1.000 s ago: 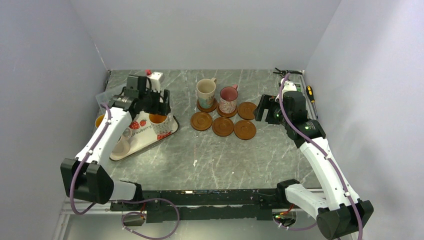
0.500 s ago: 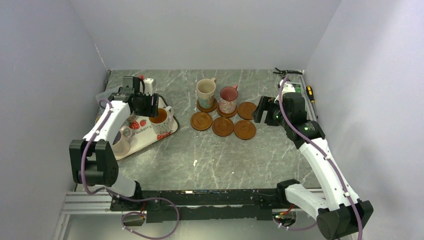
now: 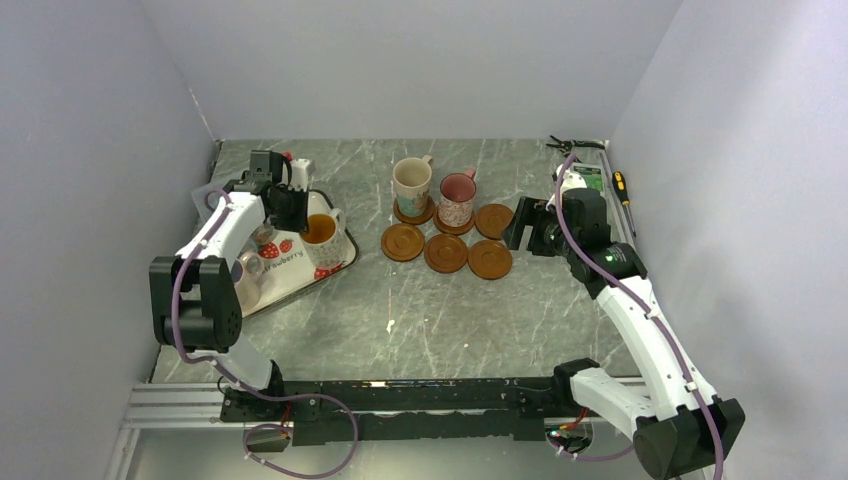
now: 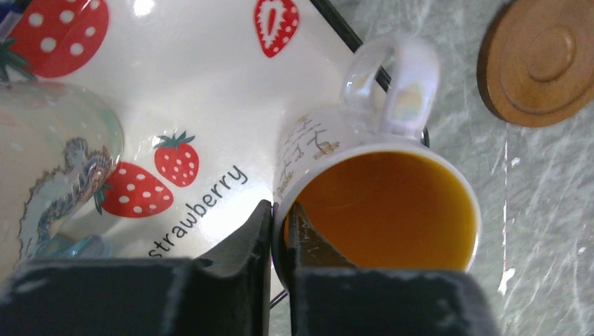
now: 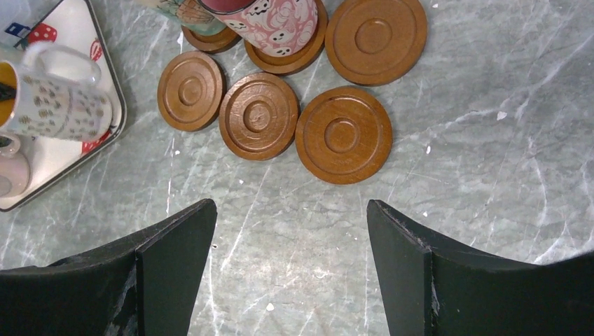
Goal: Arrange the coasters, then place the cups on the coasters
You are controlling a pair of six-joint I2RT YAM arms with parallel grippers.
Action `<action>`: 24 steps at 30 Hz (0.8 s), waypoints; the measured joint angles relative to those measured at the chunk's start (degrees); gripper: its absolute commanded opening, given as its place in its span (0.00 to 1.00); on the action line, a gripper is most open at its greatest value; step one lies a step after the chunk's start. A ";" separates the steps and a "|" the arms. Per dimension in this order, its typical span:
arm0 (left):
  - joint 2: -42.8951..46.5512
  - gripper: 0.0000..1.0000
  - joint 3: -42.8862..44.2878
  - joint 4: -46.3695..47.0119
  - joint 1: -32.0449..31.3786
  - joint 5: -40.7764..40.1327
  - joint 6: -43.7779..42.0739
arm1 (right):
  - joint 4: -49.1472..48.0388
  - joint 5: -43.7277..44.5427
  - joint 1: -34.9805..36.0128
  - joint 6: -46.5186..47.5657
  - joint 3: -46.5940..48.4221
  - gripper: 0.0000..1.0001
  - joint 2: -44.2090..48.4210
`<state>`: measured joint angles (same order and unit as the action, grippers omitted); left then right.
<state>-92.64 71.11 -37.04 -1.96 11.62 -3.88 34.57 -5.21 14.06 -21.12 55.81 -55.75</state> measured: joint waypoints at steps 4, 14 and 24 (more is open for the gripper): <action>0.20 0.03 -0.35 0.66 0.04 -0.07 -0.13 | 0.04 -0.15 0.00 -0.15 -0.31 0.83 0.00; 10.05 0.03 -4.35 -2.03 0.00 -5.42 5.75 | 1.03 -0.42 0.00 -0.55 -0.11 0.90 -0.02; 20.44 0.03 -4.22 -5.97 -8.41 -13.60 18.60 | 2.60 -0.37 2.47 -4.17 2.51 0.88 -0.90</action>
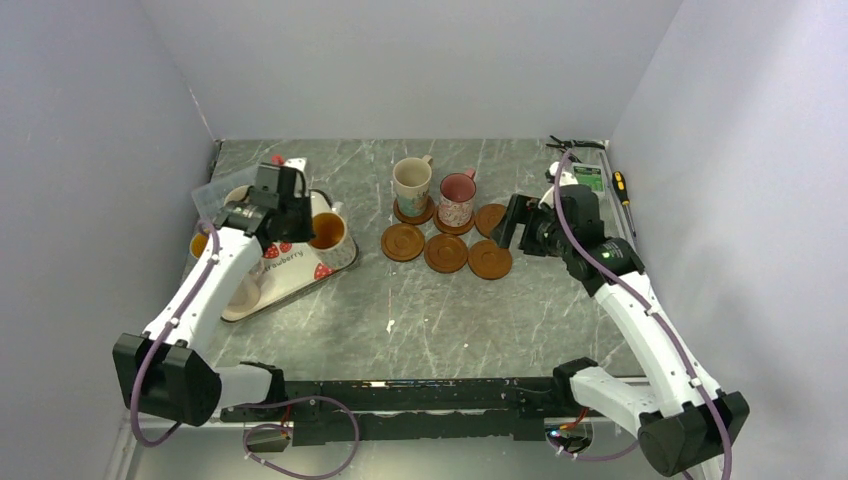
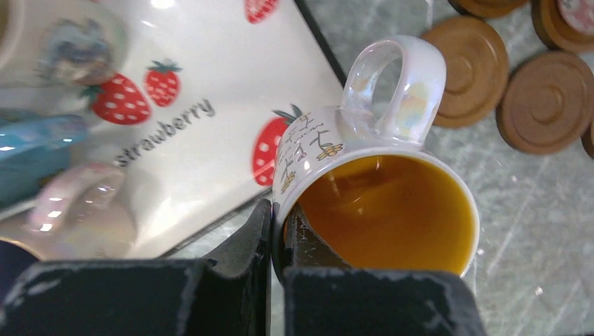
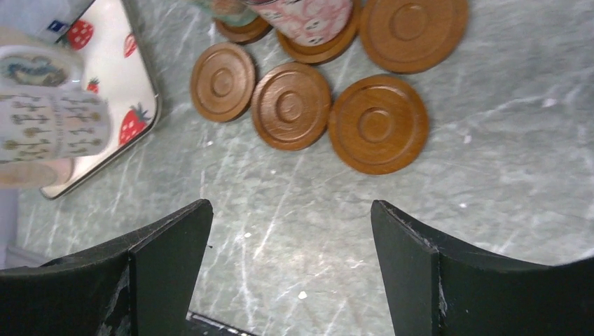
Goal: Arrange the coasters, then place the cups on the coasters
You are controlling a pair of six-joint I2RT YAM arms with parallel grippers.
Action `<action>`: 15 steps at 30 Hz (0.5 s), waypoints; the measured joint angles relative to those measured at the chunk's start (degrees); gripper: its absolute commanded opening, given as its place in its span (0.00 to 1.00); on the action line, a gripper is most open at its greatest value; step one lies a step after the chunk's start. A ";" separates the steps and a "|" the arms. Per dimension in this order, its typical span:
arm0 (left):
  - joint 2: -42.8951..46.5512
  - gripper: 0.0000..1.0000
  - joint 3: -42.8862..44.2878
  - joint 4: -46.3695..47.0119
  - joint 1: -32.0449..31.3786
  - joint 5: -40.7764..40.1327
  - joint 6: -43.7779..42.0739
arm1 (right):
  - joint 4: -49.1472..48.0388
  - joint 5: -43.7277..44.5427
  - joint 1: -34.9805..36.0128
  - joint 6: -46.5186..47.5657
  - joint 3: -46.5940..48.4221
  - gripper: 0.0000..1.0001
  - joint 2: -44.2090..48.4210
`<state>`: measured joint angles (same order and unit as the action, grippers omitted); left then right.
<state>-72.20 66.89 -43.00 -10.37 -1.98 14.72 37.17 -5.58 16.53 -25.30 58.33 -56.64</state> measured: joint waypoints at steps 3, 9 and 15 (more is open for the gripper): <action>-0.28 0.03 0.37 -2.19 -6.12 -2.05 3.23 | -0.76 0.46 4.33 -2.43 0.24 0.88 -0.98; -1.55 0.03 0.52 -3.54 -15.17 -4.13 9.88 | -3.52 3.30 17.70 -7.65 1.68 0.85 -6.21; -5.57 0.03 0.74 -3.56 -23.04 -7.93 15.78 | -5.88 8.55 27.02 -11.89 4.17 0.80 -12.83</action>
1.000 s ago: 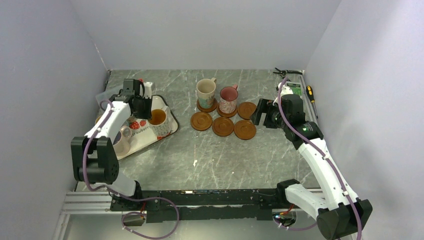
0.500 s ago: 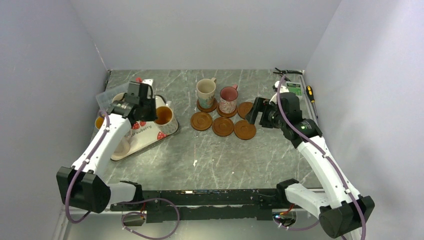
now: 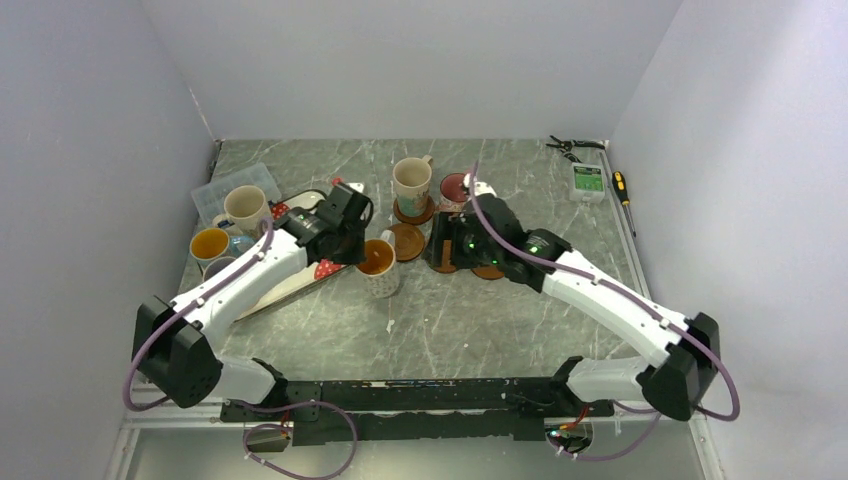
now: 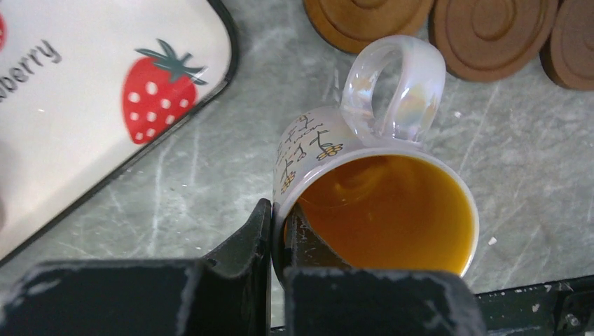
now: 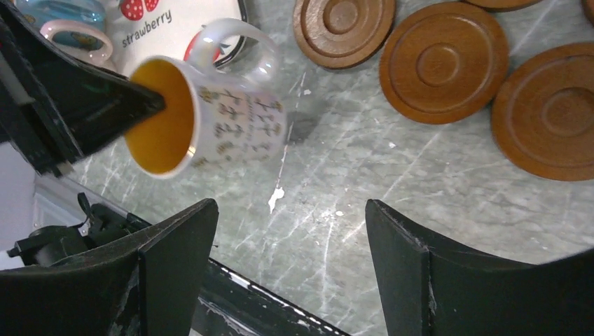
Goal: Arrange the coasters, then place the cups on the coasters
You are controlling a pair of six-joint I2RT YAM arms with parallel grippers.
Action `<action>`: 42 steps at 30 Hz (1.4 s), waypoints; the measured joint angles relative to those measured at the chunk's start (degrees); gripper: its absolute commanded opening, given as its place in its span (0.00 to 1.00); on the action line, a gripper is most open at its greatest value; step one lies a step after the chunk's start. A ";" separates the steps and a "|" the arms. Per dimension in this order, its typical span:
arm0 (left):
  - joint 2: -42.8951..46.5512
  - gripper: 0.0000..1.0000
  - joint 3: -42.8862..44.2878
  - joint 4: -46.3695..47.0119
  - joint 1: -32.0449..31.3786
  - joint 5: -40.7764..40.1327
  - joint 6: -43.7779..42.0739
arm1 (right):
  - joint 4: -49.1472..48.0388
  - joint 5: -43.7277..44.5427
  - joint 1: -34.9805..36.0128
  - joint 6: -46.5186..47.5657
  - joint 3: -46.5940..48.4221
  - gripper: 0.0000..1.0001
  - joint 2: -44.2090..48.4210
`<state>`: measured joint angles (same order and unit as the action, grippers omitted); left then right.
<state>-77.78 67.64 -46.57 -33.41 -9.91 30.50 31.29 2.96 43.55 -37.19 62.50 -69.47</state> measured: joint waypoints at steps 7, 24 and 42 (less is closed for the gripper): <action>-0.81 0.03 -0.81 2.03 -6.62 -1.22 5.42 | -0.50 6.12 6.67 -2.08 4.15 0.67 -8.02; -0.68 0.03 -3.28 2.69 -11.69 -6.23 9.81 | 0.94 16.74 13.25 -2.25 9.01 0.42 -20.85; 4.61 0.65 -9.29 12.66 -12.55 -2.01 11.04 | -2.01 19.04 13.29 -3.28 2.78 0.00 -16.57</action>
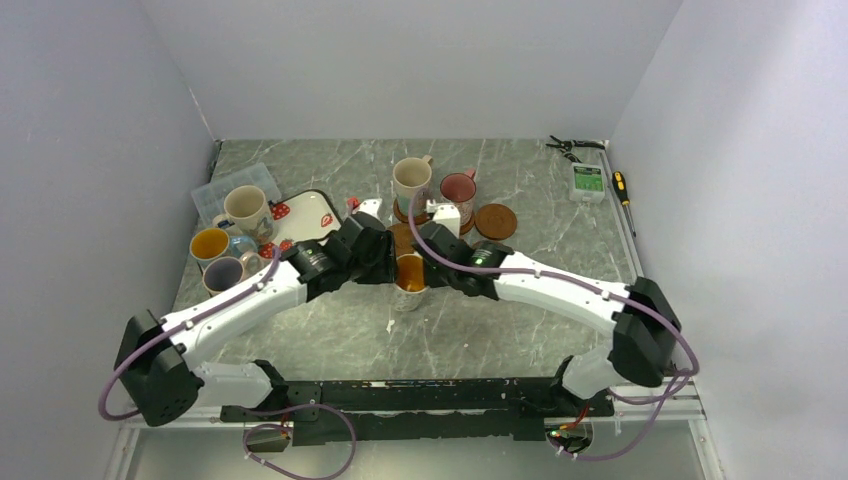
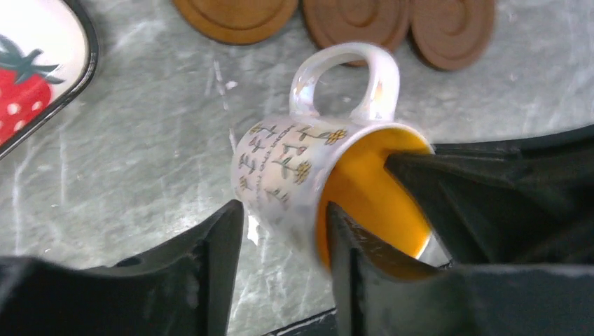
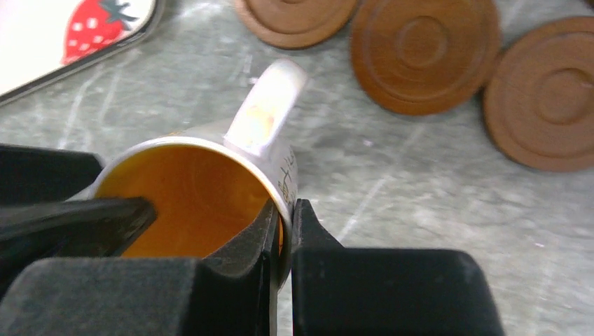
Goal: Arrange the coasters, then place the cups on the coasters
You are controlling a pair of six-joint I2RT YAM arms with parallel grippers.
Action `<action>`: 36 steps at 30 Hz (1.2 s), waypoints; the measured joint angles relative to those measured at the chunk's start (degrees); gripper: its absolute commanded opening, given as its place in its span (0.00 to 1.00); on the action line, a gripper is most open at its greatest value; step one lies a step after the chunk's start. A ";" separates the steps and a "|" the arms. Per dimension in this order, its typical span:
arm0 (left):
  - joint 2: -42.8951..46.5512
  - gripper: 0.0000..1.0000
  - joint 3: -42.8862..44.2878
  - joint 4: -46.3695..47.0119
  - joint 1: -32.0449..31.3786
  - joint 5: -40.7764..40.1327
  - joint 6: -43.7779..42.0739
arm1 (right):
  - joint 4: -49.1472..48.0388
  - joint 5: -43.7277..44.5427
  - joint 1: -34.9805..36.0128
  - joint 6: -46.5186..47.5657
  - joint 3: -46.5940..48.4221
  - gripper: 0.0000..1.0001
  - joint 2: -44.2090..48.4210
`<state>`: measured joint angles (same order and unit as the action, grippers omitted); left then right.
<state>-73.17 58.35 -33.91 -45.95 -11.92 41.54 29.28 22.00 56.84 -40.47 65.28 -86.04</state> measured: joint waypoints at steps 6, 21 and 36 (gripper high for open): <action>5.70 0.93 -2.27 4.63 0.13 6.67 -4.17 | 3.23 -0.52 -6.75 3.19 -6.69 0.00 9.68; 5.70 0.93 4.81 -3.06 21.73 16.59 -20.81 | 7.56 -9.25 -37.29 22.01 -11.56 0.00 22.93; 7.39 0.93 2.45 2.78 43.98 16.98 -30.01 | -0.57 -23.56 -51.21 34.05 -6.14 0.00 9.92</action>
<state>-65.78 60.80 -31.14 -1.98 5.06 11.53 28.71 -1.56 5.63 -6.42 59.13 -76.12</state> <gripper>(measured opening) 0.932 0.071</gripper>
